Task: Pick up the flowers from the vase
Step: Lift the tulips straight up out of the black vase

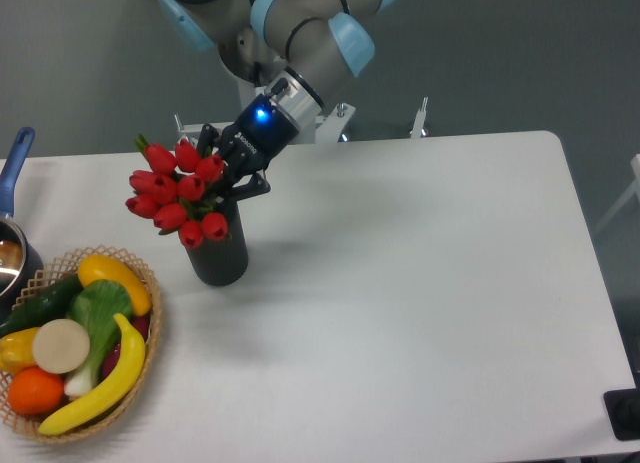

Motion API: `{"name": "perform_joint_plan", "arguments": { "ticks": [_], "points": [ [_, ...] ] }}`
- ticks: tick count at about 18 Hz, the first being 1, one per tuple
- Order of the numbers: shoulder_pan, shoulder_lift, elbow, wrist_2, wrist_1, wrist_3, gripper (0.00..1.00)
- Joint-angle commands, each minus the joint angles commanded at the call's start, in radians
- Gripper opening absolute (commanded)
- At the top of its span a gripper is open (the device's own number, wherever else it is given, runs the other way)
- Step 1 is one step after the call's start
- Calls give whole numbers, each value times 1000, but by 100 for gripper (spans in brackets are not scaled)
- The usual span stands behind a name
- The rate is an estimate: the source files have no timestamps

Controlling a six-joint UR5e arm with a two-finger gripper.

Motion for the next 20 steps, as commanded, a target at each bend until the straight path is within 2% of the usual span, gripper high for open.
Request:
{"name": "perform_joint_plan", "arguments": {
  "ticks": [6,16,20],
  "points": [
    [35,75,3,-75,-2,-132,9],
    [55,81,26,-170,-2,-158,11],
    [71,89,70,-172,-2,-222,11]
  ]
}}
